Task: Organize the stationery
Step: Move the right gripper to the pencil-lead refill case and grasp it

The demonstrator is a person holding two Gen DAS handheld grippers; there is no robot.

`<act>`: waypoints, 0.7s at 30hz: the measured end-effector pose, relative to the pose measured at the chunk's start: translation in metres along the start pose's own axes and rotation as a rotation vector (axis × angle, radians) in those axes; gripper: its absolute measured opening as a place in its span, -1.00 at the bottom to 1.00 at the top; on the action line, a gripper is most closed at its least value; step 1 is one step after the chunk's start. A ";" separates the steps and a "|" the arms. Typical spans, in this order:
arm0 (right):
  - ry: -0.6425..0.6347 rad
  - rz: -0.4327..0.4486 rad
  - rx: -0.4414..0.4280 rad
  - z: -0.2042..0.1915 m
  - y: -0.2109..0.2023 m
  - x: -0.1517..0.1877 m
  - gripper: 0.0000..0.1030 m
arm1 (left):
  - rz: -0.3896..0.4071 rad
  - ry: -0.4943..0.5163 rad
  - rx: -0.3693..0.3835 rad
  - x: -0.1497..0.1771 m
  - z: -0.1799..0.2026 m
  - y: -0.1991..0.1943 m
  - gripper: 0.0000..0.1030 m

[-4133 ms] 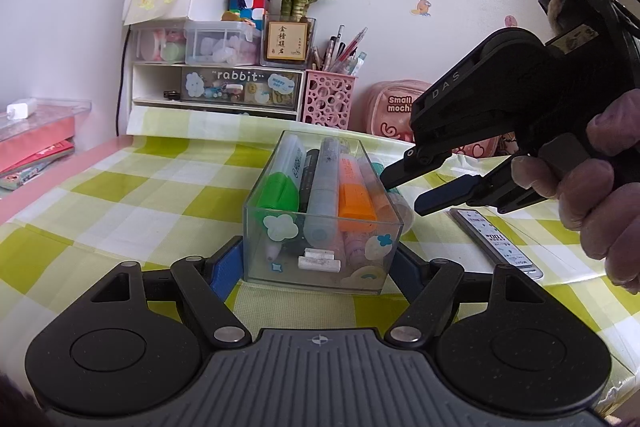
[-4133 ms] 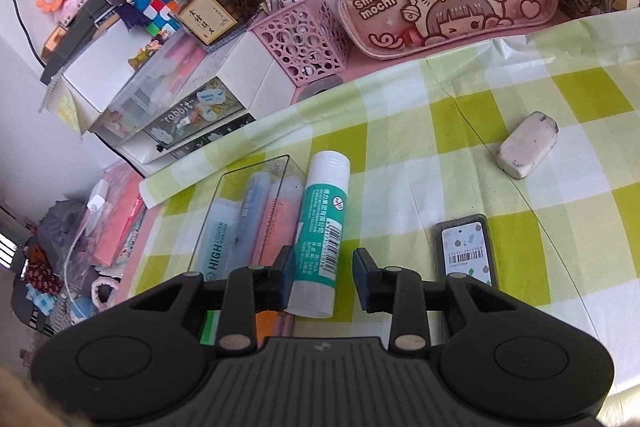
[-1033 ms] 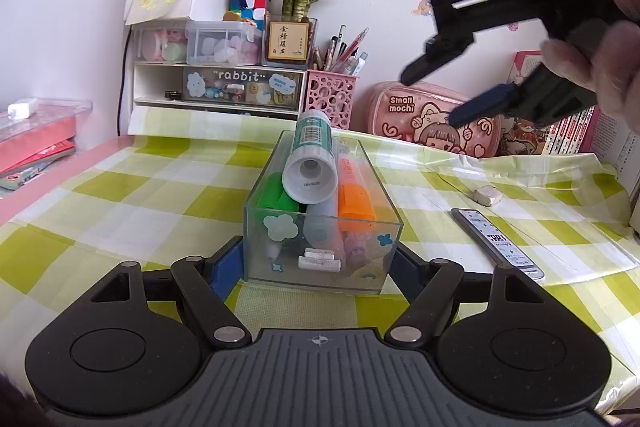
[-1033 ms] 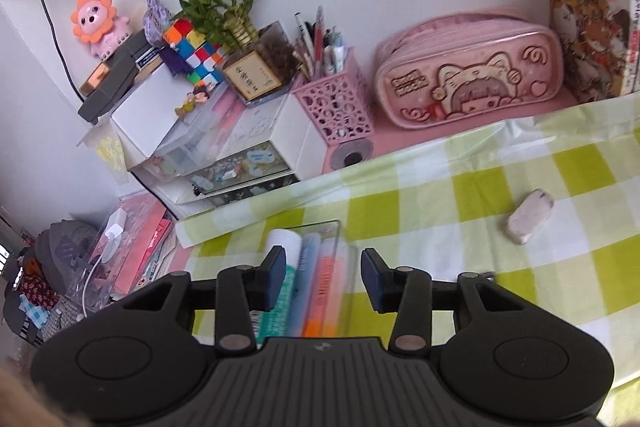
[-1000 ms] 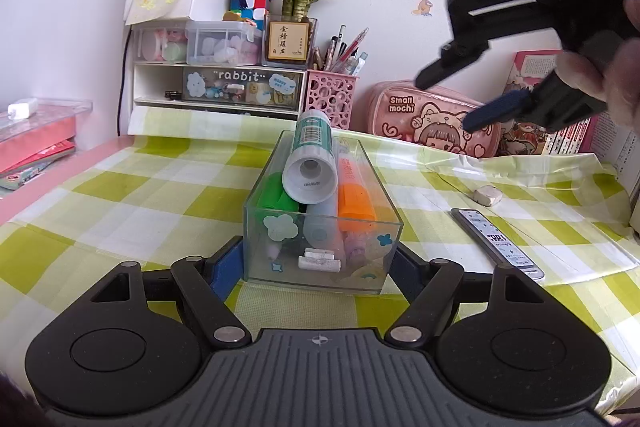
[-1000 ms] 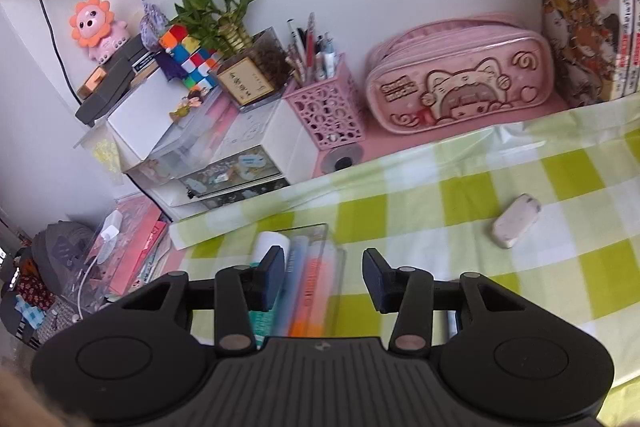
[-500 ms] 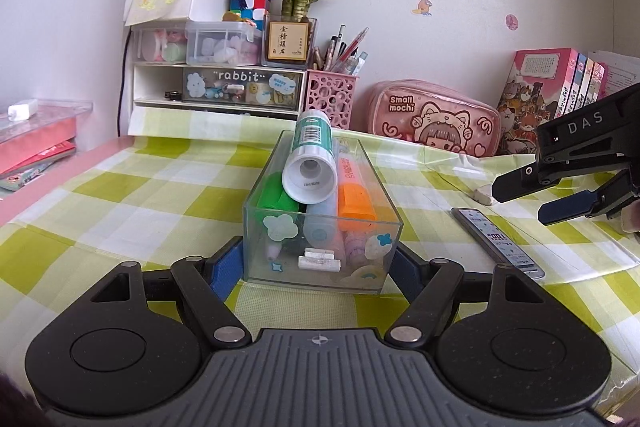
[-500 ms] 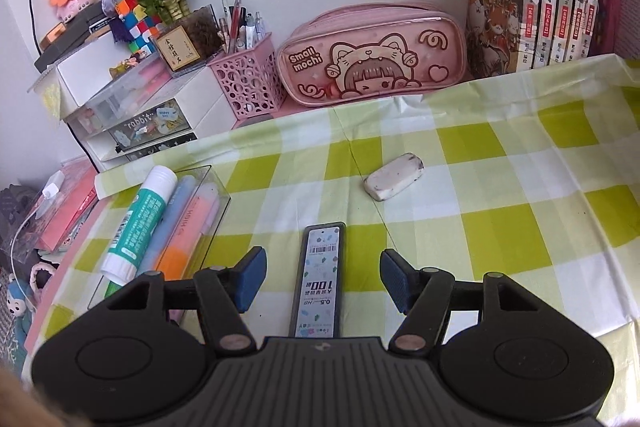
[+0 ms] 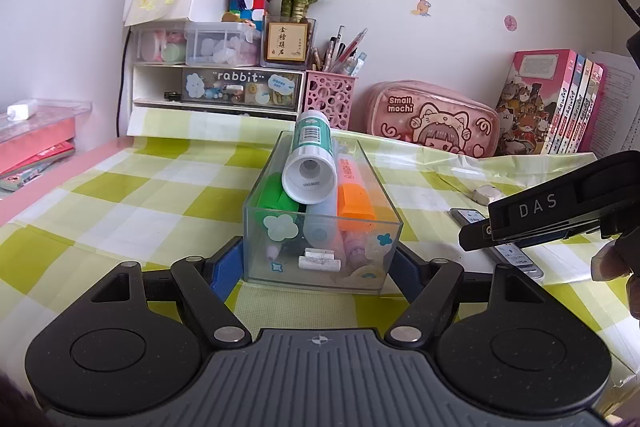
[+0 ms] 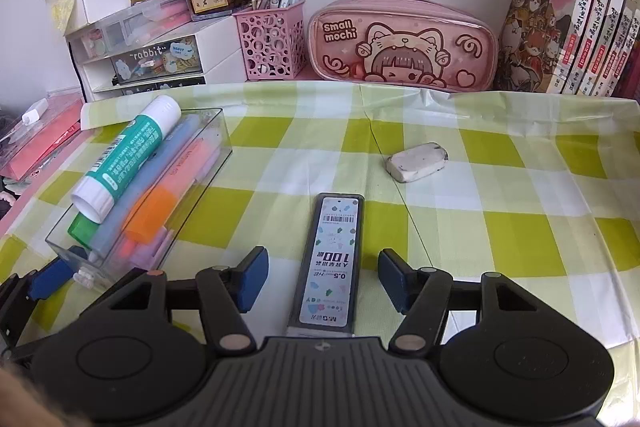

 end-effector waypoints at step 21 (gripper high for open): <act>0.040 0.022 -0.019 -0.002 -0.001 -0.002 -0.36 | 0.000 0.001 0.000 0.000 0.001 0.000 0.45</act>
Point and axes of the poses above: each gripper's, at about its wrist camera, not at the fingertips, and y roughly the way its jaws point, z to its right, x to its underside, the point moved 6 cm from there along y, roughly the way its jaws point, and after that the axes turned 15 degrees about -x, right-handed, at the moved point
